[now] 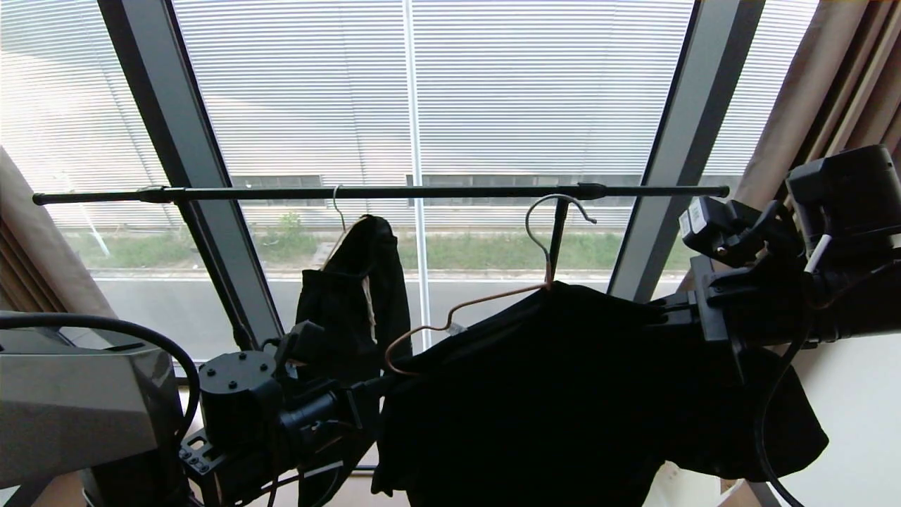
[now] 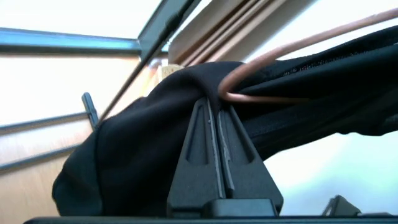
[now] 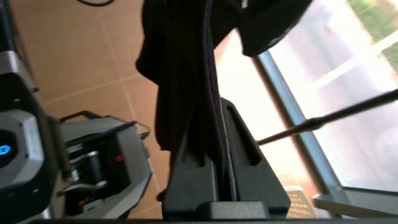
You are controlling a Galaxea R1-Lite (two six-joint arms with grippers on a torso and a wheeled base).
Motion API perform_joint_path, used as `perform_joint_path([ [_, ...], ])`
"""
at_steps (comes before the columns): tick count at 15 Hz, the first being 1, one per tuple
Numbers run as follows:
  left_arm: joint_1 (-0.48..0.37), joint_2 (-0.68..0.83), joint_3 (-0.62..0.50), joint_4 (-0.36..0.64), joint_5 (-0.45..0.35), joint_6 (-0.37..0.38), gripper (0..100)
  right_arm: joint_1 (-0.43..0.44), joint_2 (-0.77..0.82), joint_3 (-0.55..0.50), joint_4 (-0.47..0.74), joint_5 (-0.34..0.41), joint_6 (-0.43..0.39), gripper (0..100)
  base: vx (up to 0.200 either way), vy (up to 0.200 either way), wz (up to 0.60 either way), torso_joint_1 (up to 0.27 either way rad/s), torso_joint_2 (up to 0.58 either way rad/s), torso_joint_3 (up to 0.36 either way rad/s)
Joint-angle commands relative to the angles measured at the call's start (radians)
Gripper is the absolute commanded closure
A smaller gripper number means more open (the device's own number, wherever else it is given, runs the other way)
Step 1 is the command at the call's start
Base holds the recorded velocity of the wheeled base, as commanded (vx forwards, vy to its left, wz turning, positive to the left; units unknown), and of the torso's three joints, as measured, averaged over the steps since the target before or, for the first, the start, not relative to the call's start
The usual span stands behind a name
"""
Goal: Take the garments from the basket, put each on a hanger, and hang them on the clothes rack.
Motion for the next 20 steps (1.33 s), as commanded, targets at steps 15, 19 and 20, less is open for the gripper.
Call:
perform_joint_path([
  [15, 0.027, -0.063, -0.008, -0.001, -0.001, 0.01, 100, -0.051, -0.037, 0.257, -0.323, -0.039, -0.007, 100, 0.0, 0.0, 0.0, 0.0, 0.0, 0.0],
  [19, 0.027, -0.086, -0.008, -0.001, -0.001, 0.011, 100, -0.05, -0.037, 0.288, -0.351, -0.039, -0.007, 100, 0.0, 0.0, 0.0, 0.0, 0.0, 0.0],
  [20, 0.027, -0.088, -0.008, -0.001, -0.001, 0.015, 100, -0.05, -0.033, 0.286, -0.352, -0.037, -0.006, 100, 0.0, 0.0, 0.0, 0.0, 0.0, 0.0],
])
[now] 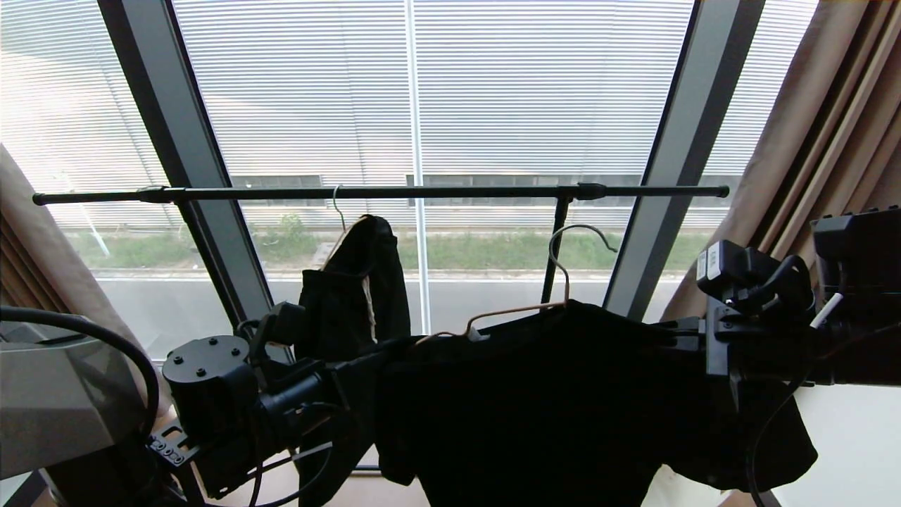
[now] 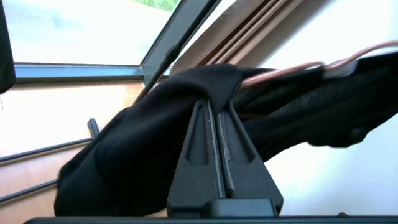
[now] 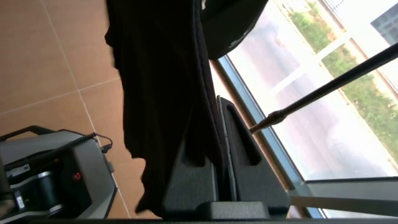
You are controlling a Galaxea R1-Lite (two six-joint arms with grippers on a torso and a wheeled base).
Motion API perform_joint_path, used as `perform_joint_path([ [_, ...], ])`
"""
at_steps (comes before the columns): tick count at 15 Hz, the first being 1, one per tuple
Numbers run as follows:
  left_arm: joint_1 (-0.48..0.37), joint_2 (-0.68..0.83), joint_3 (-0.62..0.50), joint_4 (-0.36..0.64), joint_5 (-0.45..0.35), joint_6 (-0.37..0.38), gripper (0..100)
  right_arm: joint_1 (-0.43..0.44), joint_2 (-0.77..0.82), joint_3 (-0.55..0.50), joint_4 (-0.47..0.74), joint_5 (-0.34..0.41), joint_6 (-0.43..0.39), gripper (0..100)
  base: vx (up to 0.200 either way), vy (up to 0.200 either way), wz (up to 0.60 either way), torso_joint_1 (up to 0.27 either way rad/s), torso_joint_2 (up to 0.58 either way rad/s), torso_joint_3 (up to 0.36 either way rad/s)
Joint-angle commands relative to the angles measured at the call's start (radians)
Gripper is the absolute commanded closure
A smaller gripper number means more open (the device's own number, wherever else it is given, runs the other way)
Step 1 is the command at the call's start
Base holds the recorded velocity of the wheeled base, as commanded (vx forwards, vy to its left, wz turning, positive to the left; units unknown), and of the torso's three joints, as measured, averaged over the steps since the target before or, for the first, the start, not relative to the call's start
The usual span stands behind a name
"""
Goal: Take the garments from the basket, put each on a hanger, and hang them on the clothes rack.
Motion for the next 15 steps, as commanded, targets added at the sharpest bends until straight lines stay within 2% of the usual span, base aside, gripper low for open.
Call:
perform_joint_path([
  [1, -0.001, -0.009, 0.002, -0.001, 0.0, 0.01, 100, 0.001, 0.008, 0.008, 0.0, 0.005, 0.0, 100, 0.0, 0.0, 0.0, 0.0, 0.0, 0.0],
  [6, -0.005, -0.028, 0.0, -0.001, 0.0, 0.067, 100, 0.035, 0.031, 0.03, -0.002, 0.01, 0.003, 100, 0.0, 0.0, 0.0, 0.0, 0.0, 0.0],
  [11, -0.037, -0.046, -0.02, -0.001, -0.005, 0.141, 100, 0.062, 0.085, 0.036, -0.082, 0.01, 0.019, 100, 0.0, 0.0, 0.0, 0.0, 0.0, 0.0],
  [12, -0.039, -0.045, -0.026, -0.001, -0.008, 0.147, 100, 0.065, 0.085, 0.036, -0.082, 0.011, 0.031, 100, 0.0, 0.0, 0.0, 0.0, 0.0, 0.0],
  [15, -0.074, -0.045, -0.07, -0.001, -0.008, 0.188, 100, 0.079, 0.097, 0.037, -0.123, 0.082, 0.122, 100, 0.0, 0.0, 0.0, 0.0, 0.0, 0.0],
])
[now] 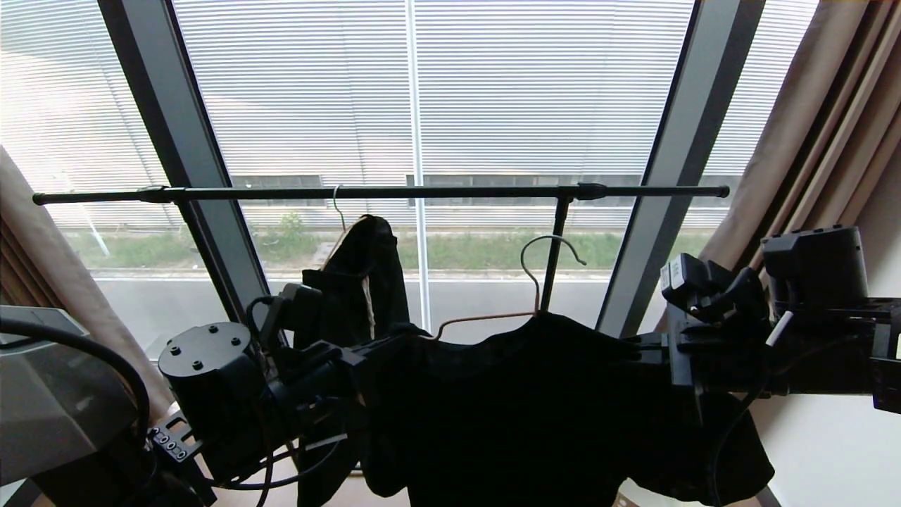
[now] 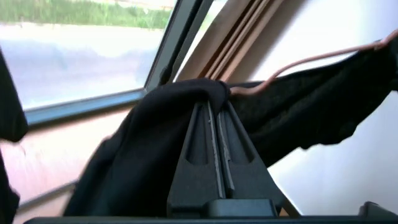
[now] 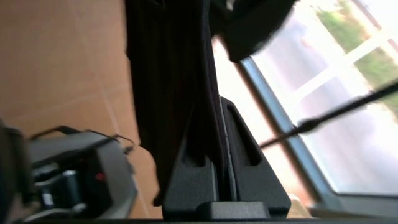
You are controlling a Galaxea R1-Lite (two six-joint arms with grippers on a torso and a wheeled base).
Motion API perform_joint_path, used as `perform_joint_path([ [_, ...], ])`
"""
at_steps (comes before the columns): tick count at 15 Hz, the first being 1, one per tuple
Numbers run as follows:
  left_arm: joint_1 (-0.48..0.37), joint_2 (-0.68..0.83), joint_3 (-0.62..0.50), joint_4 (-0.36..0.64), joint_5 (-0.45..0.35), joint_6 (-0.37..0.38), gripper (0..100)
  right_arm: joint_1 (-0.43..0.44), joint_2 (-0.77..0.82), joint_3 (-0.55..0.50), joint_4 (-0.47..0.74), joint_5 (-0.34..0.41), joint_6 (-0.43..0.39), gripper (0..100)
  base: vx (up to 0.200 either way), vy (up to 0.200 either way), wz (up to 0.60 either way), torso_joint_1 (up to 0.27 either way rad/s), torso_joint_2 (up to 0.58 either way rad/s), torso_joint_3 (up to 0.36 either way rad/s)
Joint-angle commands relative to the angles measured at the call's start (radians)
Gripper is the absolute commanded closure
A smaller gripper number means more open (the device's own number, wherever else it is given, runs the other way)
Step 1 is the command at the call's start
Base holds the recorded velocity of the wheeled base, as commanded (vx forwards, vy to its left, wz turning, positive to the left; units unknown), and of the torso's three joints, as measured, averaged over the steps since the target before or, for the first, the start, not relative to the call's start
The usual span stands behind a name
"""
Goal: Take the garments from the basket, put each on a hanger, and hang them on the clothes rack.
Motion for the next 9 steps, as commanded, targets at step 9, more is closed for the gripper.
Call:
perform_joint_path([
  [9, -0.046, -0.042, 0.014, -0.001, 0.0, 0.029, 100, 0.038, 0.096, 0.015, -0.049, 0.022, 0.012, 100, 0.0, 0.0, 0.0, 0.0, 0.0, 0.0],
])
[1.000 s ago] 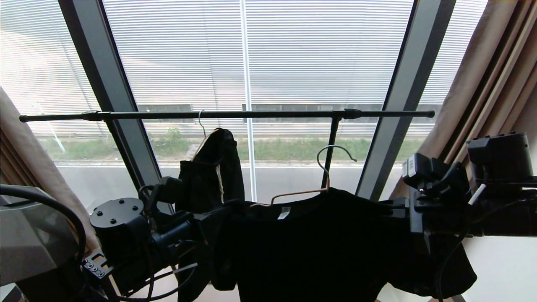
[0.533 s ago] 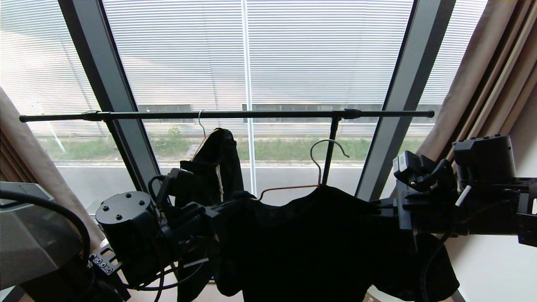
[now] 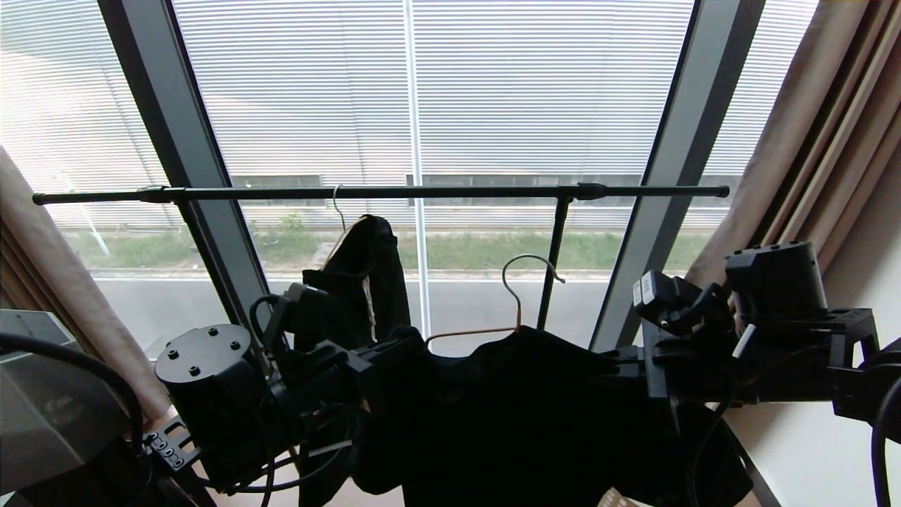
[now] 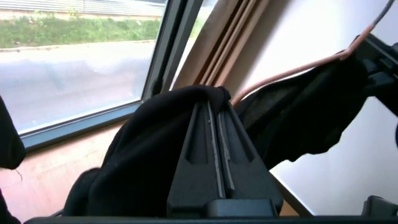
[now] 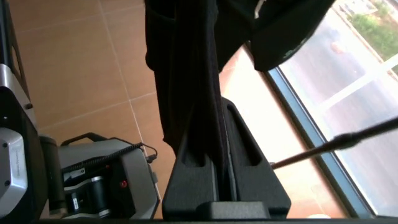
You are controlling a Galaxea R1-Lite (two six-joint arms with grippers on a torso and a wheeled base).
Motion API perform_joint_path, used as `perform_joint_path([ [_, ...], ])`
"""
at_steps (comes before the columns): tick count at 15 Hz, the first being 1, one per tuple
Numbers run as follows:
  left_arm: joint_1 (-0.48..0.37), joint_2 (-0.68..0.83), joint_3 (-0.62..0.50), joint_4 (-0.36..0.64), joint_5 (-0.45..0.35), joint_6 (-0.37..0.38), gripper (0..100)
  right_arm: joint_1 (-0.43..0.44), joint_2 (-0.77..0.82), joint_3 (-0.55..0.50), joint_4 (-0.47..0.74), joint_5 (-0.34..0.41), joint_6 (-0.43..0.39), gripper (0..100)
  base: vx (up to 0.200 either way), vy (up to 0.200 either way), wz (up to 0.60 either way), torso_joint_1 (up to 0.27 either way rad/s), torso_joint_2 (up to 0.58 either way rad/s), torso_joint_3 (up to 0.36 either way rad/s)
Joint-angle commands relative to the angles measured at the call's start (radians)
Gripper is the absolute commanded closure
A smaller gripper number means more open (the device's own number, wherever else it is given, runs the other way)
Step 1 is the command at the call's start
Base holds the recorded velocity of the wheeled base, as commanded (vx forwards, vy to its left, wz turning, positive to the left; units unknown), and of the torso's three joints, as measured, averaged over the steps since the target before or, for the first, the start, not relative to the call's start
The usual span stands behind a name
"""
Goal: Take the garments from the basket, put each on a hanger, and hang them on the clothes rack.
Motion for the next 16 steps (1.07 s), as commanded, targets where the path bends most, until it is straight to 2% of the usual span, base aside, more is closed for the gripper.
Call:
perform_joint_path([
  [1, -0.028, -0.024, 0.007, -0.002, 0.0, -0.001, 100, 0.013, 0.031, -0.002, -0.004, 0.0, 0.001, 100, 0.0, 0.0, 0.0, 0.0, 0.0, 0.0],
  [9, -0.088, -0.05, 0.007, -0.002, 0.0, 0.0, 100, 0.037, 0.059, -0.003, -0.034, 0.0, 0.049, 100, 0.0, 0.0, 0.0, 0.0, 0.0, 0.0],
  [14, -0.153, -0.074, 0.008, -0.002, 0.001, 0.0, 100, 0.063, 0.077, -0.003, -0.035, 0.0, 0.068, 100, 0.0, 0.0, 0.0, 0.0, 0.0, 0.0],
  [16, -0.166, -0.074, 0.002, -0.002, 0.001, 0.0, 100, 0.07, 0.086, 0.01, -0.087, 0.002, 0.101, 100, 0.0, 0.0, 0.0, 0.0, 0.0, 0.0],
])
